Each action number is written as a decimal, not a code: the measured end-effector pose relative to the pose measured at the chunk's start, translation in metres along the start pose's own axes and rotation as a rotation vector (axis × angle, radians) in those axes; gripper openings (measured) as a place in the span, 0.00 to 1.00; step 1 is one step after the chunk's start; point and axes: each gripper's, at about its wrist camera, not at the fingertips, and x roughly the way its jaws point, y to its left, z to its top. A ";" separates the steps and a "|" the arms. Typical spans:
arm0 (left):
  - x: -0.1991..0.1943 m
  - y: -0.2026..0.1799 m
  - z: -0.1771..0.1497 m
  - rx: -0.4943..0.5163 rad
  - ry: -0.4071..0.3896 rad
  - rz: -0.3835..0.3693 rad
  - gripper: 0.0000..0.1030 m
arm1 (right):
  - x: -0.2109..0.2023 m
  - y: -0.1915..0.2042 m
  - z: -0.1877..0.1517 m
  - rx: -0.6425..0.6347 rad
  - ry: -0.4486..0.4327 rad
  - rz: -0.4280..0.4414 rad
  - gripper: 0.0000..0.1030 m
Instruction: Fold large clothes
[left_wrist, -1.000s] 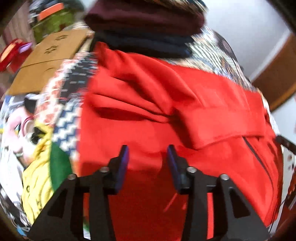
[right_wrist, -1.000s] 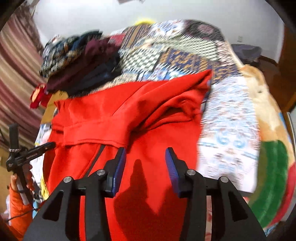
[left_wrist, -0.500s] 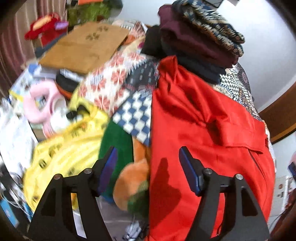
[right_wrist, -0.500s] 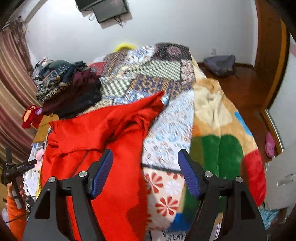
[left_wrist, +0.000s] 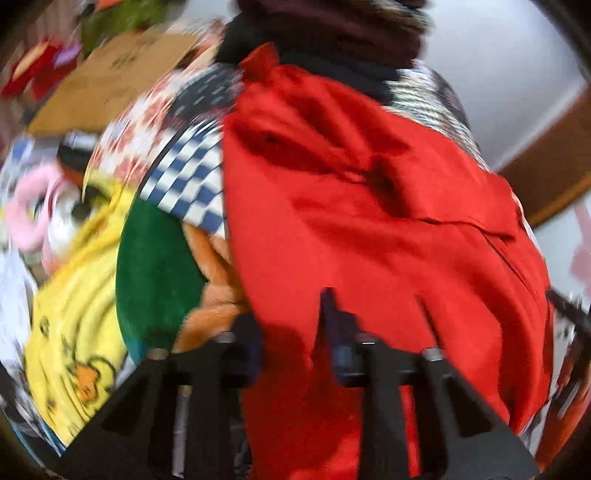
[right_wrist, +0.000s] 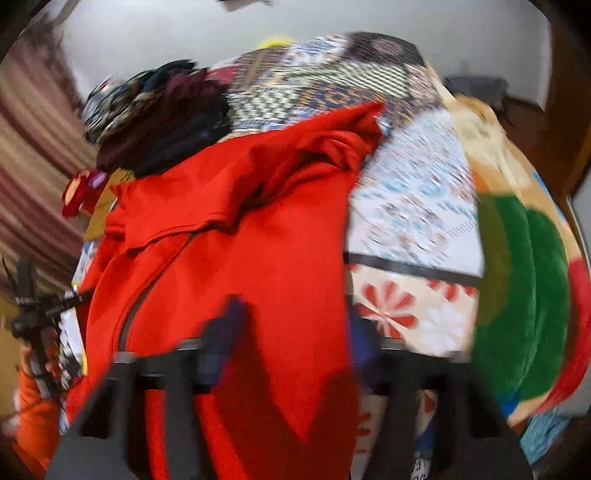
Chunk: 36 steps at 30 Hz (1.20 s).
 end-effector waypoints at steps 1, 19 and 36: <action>-0.005 -0.008 0.002 0.036 -0.017 0.011 0.17 | 0.001 0.001 0.004 -0.005 -0.004 0.005 0.09; -0.024 -0.007 0.131 -0.026 -0.236 0.020 0.06 | 0.016 -0.028 0.091 0.052 -0.160 -0.045 0.08; 0.044 0.009 0.116 -0.059 -0.049 0.095 0.27 | 0.016 -0.058 0.082 0.150 -0.074 -0.114 0.45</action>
